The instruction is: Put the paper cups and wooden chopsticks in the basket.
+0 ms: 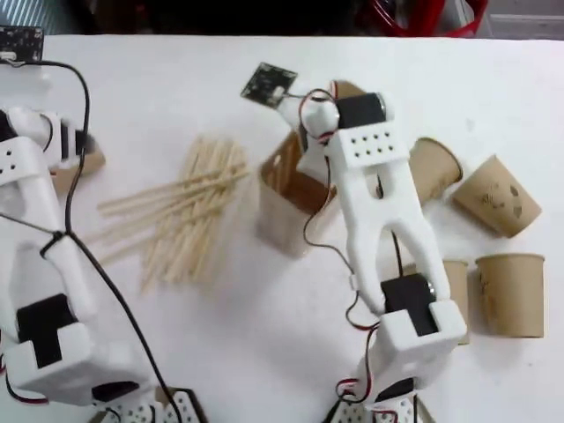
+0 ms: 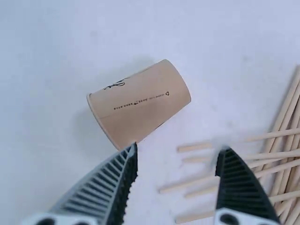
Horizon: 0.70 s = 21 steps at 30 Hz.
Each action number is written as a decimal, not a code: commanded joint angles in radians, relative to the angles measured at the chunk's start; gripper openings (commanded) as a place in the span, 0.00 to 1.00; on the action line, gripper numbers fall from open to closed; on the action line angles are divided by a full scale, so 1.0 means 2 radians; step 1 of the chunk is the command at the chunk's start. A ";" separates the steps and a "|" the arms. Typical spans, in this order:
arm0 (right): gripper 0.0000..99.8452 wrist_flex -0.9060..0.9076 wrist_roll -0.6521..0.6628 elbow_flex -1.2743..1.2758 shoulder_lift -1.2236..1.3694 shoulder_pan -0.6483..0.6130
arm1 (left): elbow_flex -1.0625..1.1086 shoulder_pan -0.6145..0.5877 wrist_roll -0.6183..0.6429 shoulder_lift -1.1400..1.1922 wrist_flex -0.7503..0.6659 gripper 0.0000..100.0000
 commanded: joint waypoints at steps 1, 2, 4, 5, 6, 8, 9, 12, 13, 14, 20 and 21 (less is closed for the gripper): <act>0.02 0.060 0.029 -0.038 -0.009 -0.008 | -0.002 -0.003 -0.005 -0.003 -0.008 0.27; 0.02 0.063 0.028 -0.040 -0.009 -0.008 | -0.002 -0.003 -0.005 -0.003 -0.009 0.27; 0.02 0.064 0.028 -0.040 -0.009 -0.006 | -0.002 -0.001 -0.005 -0.003 -0.009 0.27; 0.02 0.064 0.029 -0.037 -0.009 -0.005 | -0.002 -0.001 -0.004 -0.003 -0.009 0.27; 0.02 0.065 0.030 -0.036 -0.008 -0.005 | -0.002 -0.001 -0.004 -0.003 -0.008 0.27; 0.02 0.066 0.031 -0.035 -0.008 -0.002 | -0.002 -0.001 -0.004 -0.003 -0.006 0.27; 0.02 0.066 0.032 -0.035 -0.008 0.000 | -0.002 -0.001 -0.004 -0.003 -0.005 0.27; 0.02 0.066 0.039 -0.035 -0.008 0.010 | -0.002 0.000 -0.004 -0.003 -0.005 0.27; 0.02 0.066 0.040 -0.035 -0.008 0.013 | -0.002 0.001 -0.004 -0.003 -0.005 0.27; 0.02 0.065 0.041 -0.028 -0.008 0.016 | -0.002 0.004 -0.005 -0.003 -0.005 0.27; 0.02 0.066 0.055 -0.010 -0.014 0.006 | -0.002 0.029 -0.071 -0.003 0.030 0.27; 0.02 0.067 0.061 -0.022 -0.018 0.002 | -0.002 0.033 -0.071 -0.003 0.035 0.27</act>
